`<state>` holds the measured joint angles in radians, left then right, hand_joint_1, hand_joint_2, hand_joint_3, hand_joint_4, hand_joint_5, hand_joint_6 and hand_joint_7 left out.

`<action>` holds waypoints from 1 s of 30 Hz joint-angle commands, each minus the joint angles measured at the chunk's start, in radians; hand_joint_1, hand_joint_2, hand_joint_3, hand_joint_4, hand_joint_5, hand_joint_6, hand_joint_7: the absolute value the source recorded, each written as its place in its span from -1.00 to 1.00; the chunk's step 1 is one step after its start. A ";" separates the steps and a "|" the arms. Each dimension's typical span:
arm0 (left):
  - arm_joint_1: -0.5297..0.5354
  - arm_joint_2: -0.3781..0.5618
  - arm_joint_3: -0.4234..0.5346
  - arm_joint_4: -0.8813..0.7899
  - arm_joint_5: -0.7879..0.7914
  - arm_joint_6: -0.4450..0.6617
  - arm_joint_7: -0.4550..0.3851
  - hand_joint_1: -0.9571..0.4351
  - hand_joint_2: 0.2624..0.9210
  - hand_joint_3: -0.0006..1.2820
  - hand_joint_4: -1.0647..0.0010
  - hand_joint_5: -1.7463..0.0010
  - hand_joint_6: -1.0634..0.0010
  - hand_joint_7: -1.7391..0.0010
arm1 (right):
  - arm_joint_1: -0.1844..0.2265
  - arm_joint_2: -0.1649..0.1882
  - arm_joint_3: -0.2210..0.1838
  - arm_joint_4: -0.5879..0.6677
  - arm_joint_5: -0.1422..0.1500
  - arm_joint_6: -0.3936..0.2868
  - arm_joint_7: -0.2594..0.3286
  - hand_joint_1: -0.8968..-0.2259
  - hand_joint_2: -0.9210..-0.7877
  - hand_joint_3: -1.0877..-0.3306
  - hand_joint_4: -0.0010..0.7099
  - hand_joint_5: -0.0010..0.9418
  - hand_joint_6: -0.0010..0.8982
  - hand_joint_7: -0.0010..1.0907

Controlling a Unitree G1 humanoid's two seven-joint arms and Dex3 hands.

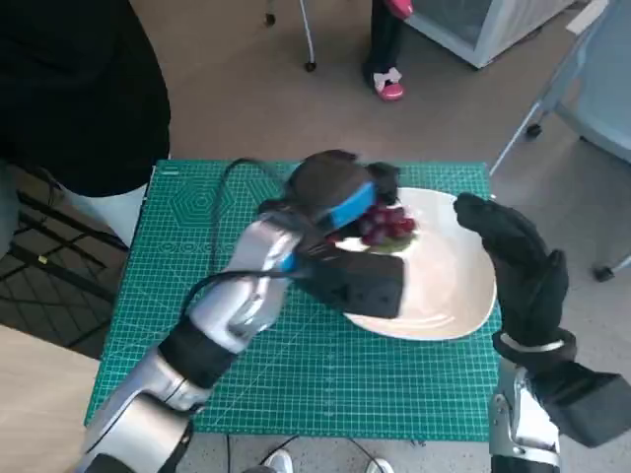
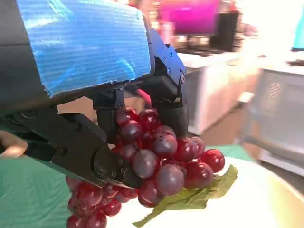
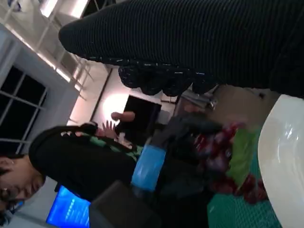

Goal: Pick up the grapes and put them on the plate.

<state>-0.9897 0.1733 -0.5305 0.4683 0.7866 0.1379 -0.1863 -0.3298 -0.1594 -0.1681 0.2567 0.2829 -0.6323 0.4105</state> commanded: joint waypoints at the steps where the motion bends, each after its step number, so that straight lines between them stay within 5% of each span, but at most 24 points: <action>1: -0.078 -0.052 -0.017 0.085 -0.004 -0.032 0.010 0.38 1.00 -0.76 -0.19 -0.51 0.05 -0.37 | 0.044 -0.011 -0.018 -0.014 0.004 0.011 -0.014 -0.18 -1.00 -0.33 0.18 -0.99 -0.80 -0.34; 20: -0.177 -0.167 -0.026 0.272 -0.038 -0.125 0.030 0.38 1.00 -0.67 -0.11 -0.49 0.23 -0.54 | 0.089 0.003 -0.041 -0.051 -0.060 -0.017 -0.115 -0.18 -1.00 -0.29 0.20 -0.99 -0.71 -0.48; 30: -0.209 -0.185 -0.031 0.376 -0.044 -0.154 0.049 0.38 1.00 -0.67 -0.10 -0.55 0.22 -0.48 | 0.088 -0.002 -0.041 -0.045 -0.072 -0.024 -0.134 -0.15 -1.00 -0.30 0.20 -0.99 -0.70 -0.52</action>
<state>-1.1604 -0.0044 -0.5593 0.8190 0.7469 -0.0109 -0.1498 -0.2596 -0.1562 -0.2077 0.2041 0.2236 -0.6588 0.2885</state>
